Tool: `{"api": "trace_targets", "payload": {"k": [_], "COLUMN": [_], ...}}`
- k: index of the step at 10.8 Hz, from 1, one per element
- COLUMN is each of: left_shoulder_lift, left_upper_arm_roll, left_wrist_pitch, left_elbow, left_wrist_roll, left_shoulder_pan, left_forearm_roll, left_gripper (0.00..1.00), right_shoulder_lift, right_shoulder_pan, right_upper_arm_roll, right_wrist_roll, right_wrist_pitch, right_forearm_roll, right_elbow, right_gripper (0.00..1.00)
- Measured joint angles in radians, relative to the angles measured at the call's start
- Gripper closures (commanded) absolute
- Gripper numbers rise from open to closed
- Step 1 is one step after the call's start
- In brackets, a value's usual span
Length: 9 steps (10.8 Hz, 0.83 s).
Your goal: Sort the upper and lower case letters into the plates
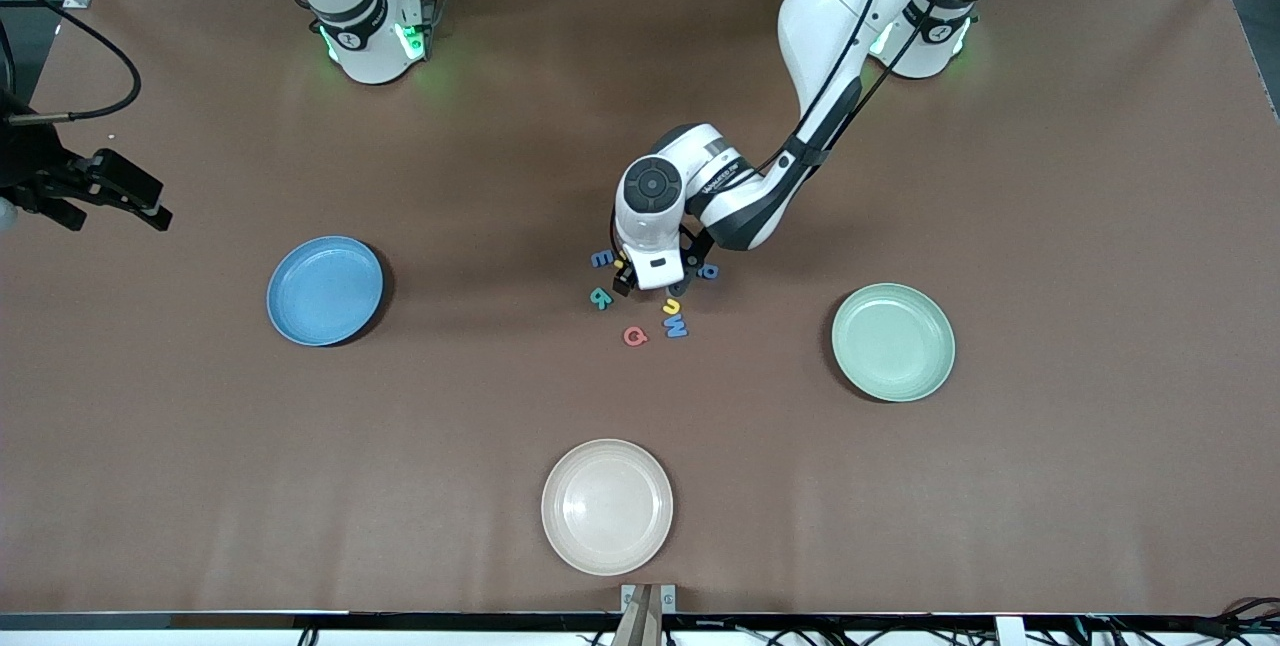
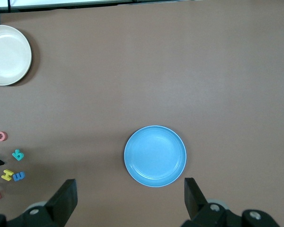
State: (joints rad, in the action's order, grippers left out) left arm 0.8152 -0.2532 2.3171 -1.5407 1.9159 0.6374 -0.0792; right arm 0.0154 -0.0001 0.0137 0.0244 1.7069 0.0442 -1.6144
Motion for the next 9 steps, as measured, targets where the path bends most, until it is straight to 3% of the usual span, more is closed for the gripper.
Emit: {"api": "trace_targets", "payload": {"k": [9], "left_shoulder_lift": [0.046], "left_upper_arm_roll": [0.022], "left_wrist_pitch": [0.007], "left_elbow": [0.061], "left_wrist_roll": [0.143], "left_shoulder_pan": [0.034], "left_forearm_roll": [0.000], "left_gripper": [0.00], "right_shoulder_lift": [0.000], "right_shoulder_pan": [0.000], "right_upper_arm_roll": [-0.006], "right_wrist_roll": [0.000], "right_wrist_pitch": [0.000], "right_forearm_roll": [0.000], "right_elbow": [0.000], "right_gripper": [0.00]}}
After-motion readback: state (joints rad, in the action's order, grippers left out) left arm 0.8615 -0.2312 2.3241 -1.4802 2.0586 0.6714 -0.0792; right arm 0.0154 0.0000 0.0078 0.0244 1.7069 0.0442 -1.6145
